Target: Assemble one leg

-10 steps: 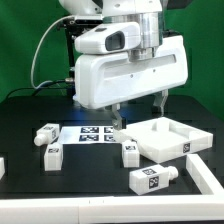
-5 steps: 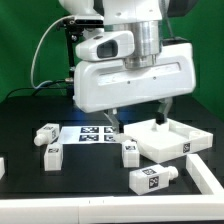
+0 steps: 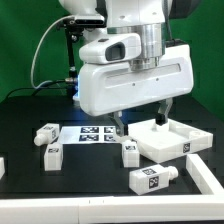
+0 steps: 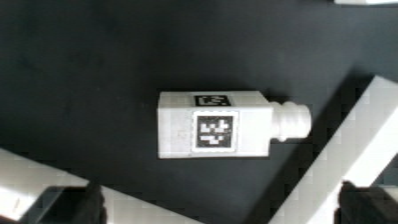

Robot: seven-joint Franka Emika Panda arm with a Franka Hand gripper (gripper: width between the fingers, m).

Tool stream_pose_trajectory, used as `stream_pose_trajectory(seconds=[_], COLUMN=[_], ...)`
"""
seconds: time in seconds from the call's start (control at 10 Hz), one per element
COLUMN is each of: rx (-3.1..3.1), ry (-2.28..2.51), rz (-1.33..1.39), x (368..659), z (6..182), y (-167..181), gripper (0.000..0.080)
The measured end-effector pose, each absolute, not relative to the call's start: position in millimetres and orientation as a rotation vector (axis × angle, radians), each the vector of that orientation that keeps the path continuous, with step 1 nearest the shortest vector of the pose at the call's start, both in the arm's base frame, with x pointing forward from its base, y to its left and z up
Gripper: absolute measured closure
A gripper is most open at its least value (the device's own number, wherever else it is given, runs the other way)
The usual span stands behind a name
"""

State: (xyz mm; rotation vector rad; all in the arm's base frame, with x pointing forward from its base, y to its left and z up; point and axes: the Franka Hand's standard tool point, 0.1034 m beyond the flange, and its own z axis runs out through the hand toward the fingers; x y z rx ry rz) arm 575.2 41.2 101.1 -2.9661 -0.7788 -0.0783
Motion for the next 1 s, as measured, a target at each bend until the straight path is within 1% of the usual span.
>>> stream_pose_trajectory(seconds=[0.1, 0.3, 0.4, 0.5, 0.6, 0.8, 0.9, 1.0], rx=[-2.974, -2.973, -2.932, -2.870, -2.867, -2.779, -2.806, -2.863], ry=[-0.753, -0.736, -0.877, -1.016, -1.047, -1.269, -1.194, -1.036], rz=[-0.095, -0.090, -0.073, -0.026, -0.040, -0.047, -0.044, -0.024], x=[579, 591, 594, 592, 595, 594, 593, 591], z=[101.1, 88.6, 84.7, 85.7, 86.7, 85.8, 83.1, 73.6], y=[43, 34, 25, 16, 16, 14, 15, 16], gripper=[0.0150, 0.0150, 0.0150, 0.0150, 0.0150, 0.0150, 0.0150, 0.0150])
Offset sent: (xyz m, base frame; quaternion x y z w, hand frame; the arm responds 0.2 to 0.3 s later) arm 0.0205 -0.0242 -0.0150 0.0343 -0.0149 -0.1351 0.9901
